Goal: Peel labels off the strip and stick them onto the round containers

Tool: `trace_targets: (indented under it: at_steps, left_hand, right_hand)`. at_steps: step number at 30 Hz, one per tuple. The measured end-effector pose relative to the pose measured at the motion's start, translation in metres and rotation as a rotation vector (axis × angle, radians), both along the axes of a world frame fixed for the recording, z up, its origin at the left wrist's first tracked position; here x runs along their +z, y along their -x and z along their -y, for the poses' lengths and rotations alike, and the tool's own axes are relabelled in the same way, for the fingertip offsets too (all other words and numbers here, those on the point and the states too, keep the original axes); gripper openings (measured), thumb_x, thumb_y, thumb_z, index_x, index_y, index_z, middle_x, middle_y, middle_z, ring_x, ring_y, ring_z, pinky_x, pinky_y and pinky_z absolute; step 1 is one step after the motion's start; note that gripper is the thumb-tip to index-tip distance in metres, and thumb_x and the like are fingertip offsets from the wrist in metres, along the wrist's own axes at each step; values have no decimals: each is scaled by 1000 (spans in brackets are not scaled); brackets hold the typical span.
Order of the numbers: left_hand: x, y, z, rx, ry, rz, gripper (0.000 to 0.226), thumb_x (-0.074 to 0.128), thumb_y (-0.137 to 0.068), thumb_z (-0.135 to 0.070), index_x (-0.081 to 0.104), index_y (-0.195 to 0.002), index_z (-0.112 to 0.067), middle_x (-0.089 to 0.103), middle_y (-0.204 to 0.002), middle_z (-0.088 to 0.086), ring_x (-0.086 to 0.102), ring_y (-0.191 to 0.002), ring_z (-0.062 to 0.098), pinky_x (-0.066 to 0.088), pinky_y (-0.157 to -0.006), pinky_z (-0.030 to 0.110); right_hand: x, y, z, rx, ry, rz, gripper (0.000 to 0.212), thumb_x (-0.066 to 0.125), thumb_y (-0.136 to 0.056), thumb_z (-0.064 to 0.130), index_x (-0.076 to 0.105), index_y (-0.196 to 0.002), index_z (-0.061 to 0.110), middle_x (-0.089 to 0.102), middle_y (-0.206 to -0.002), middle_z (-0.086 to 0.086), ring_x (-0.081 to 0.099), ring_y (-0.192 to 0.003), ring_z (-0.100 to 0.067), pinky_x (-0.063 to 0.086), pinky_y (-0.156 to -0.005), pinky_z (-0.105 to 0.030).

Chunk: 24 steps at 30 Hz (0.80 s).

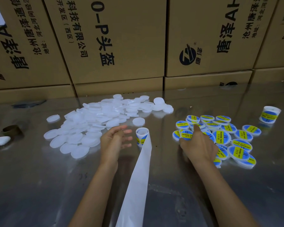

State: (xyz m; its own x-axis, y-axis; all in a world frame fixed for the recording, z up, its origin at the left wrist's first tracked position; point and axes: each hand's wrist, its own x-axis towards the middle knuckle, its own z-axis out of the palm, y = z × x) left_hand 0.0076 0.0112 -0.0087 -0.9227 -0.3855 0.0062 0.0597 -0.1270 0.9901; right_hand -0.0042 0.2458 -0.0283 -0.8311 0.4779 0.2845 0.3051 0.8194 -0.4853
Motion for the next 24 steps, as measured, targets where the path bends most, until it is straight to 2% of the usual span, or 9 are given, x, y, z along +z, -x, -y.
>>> trace_targets:
  at_steps: [3, 6, 10, 13, 15, 17, 20, 22, 24]
  left_hand:
    - [-10, 6, 1, 21, 26, 14, 27, 50, -97, 0, 73, -104, -12, 77, -86, 0, 71, -78, 16, 60, -61, 25]
    - [-22, 11, -1, 4, 68, 9, 28, 49, -95, 4, 71, -105, -9, 74, -93, 4, 68, -87, 16, 59, -74, 26]
    - [-35, 21, -5, -3, 151, 16, 37, 38, -94, 13, 66, -110, -3, 68, -98, 10, 66, -91, 21, 57, -74, 22]
    - [-39, 35, -3, 4, 211, 31, 38, 34, -93, 12, 64, -110, -4, 66, -98, 13, 67, -87, 23, 56, -63, 15]
    - [-37, 49, 0, -8, 247, 61, 35, 36, -94, 10, 63, -110, -5, 66, -100, 13, 67, -81, 22, 57, -65, 19]
    - [-35, 68, 2, -11, 296, 83, 28, 44, -96, 4, 66, -113, -3, 67, -101, 10, 68, -83, 24, 59, -79, 30]
    - [-30, 96, 4, -26, 415, 125, 24, 56, -96, -5, 68, -116, -8, 70, -112, 10, 67, -106, 31, 50, -103, 42]
    - [-26, 114, 1, -62, 520, 155, 29, 66, -94, -17, 67, -122, -7, 69, -120, 10, 63, -115, 29, 46, -107, 41]
    - [-21, 130, -2, -104, 633, 181, 35, 71, -92, -30, 69, -115, -4, 69, -113, 10, 62, -109, 26, 47, -102, 36]
  right_hand:
    - [2, -1, 3, 17, -19, -22, 59, 62, -86, 38, 43, -140, 22, 69, -96, -9, 65, -96, -33, 33, -66, -32]
    - [3, -2, 13, 130, 15, -105, 46, 58, -88, 32, 51, -132, 22, 69, -94, -8, 63, -99, -33, 39, -66, -35]
    - [-1, -7, 42, 452, 308, -260, 32, 60, -92, 22, 63, -124, 18, 67, -88, -2, 61, -91, -22, 49, -78, -35]
    - [-8, -8, 60, 604, 454, -262, 30, 58, -95, 18, 62, -125, 15, 67, -105, 0, 60, -102, -18, 47, -93, -33]
    - [-10, -6, 63, 632, 517, -231, 32, 55, -97, 21, 60, -129, 18, 66, -115, 3, 59, -109, -13, 46, -98, -31]
    - [-11, -3, 63, 629, 568, -196, 32, 52, -99, 24, 58, -131, 21, 67, -115, 7, 59, -108, -6, 46, -97, -27]
    - [-13, 6, 62, 591, 629, -178, 30, 53, -99, 25, 59, -128, 22, 67, -109, 9, 61, -98, -3, 48, -93, -25]
    - [-15, 13, 63, 549, 682, -187, 27, 55, -98, 26, 61, -124, 20, 66, -103, 11, 59, -90, 4, 48, -87, -19]
    - [-17, 18, 63, 530, 710, -187, 25, 56, -97, 27, 62, -121, 21, 65, -98, 16, 57, -84, 12, 45, -79, -11]
